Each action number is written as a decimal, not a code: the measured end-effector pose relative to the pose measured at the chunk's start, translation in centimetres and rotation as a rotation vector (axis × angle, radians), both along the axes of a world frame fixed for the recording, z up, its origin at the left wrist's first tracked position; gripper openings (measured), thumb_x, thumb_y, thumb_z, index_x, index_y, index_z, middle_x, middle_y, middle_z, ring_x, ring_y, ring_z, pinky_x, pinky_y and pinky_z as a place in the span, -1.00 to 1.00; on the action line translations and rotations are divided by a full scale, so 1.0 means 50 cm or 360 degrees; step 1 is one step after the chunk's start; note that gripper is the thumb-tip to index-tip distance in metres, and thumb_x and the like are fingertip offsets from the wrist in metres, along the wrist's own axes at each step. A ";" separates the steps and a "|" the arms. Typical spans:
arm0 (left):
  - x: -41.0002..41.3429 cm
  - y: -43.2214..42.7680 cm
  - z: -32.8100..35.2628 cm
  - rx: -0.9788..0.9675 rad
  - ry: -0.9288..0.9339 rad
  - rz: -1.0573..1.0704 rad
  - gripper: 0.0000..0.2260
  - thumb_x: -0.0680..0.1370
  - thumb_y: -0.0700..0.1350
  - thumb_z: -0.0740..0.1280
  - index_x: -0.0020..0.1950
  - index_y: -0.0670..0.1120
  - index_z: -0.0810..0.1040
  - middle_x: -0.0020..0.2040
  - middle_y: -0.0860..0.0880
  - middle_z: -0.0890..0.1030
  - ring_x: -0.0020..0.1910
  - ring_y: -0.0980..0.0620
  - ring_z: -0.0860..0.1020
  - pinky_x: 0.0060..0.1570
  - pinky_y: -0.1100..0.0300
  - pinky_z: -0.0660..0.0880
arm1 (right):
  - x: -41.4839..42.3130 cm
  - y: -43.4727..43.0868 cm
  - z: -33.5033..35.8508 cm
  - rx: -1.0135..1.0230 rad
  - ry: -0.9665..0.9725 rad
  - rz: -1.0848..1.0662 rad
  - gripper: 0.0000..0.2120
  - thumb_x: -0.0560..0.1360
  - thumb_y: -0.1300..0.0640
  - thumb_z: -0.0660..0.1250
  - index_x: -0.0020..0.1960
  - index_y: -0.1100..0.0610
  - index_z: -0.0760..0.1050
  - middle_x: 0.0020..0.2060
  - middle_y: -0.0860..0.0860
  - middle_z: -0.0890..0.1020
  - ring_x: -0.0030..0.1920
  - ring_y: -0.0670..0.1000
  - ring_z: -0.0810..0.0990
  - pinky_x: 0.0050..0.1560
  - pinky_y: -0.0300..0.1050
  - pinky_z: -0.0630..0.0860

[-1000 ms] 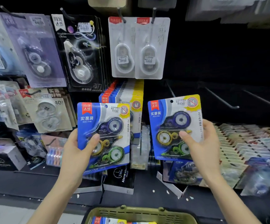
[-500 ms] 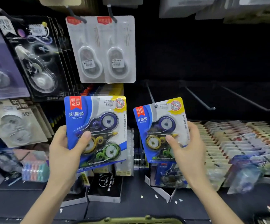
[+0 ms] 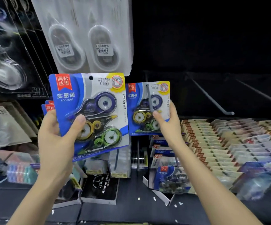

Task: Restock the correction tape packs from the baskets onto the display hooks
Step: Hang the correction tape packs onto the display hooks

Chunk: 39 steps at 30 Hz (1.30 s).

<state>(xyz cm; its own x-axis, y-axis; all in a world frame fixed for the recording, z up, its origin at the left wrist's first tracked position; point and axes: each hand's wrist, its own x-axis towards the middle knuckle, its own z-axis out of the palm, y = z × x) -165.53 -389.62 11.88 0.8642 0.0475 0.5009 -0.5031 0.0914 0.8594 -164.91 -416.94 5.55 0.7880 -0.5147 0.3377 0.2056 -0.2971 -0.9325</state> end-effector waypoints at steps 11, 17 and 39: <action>-0.003 -0.023 -0.012 0.0020 -0.0007 0.0012 -0.82 0.40 0.12 0.45 -0.01 0.25 0.59 0.12 -0.10 0.61 0.09 -0.09 0.59 0.20 -0.21 0.51 | 0.069 -0.028 0.002 -0.0127 0.0179 -0.0071 -0.36 0.58 0.04 0.32 0.57 0.02 0.12 0.27 -0.11 0.49 0.19 -0.11 0.47 0.18 -0.13 0.42; -0.030 -0.031 -0.023 0.0026 0.0048 -0.0010 -0.79 0.39 0.11 0.45 -0.01 0.18 0.58 0.04 0.00 0.65 0.05 -0.06 0.62 0.19 -0.22 0.52 | 0.048 -0.029 0.017 -0.0319 0.0433 -0.0158 -0.32 0.61 -0.02 0.26 0.61 0.03 -0.02 0.33 0.05 0.51 0.26 0.12 0.53 0.13 -0.06 0.44; -0.023 -0.007 -0.021 0.1487 -0.0578 0.0806 -0.45 0.56 0.18 0.17 0.37 -0.18 0.47 0.43 -0.28 0.40 0.42 -0.30 0.35 0.37 -0.13 0.25 | -0.283 0.077 0.075 0.0123 -0.0110 0.0283 -0.71 0.51 0.30 0.40 0.13 0.00 0.53 -0.01 -0.09 0.67 0.02 -0.07 0.65 0.06 0.00 0.61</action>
<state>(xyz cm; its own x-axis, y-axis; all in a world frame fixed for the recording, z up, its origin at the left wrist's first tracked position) -166.66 -389.96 10.83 0.6472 -0.1743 0.7421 -0.5342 -0.7982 0.2784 -179.04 -413.11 9.30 0.8451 -0.3962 0.3590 0.3125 -0.1788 -0.9329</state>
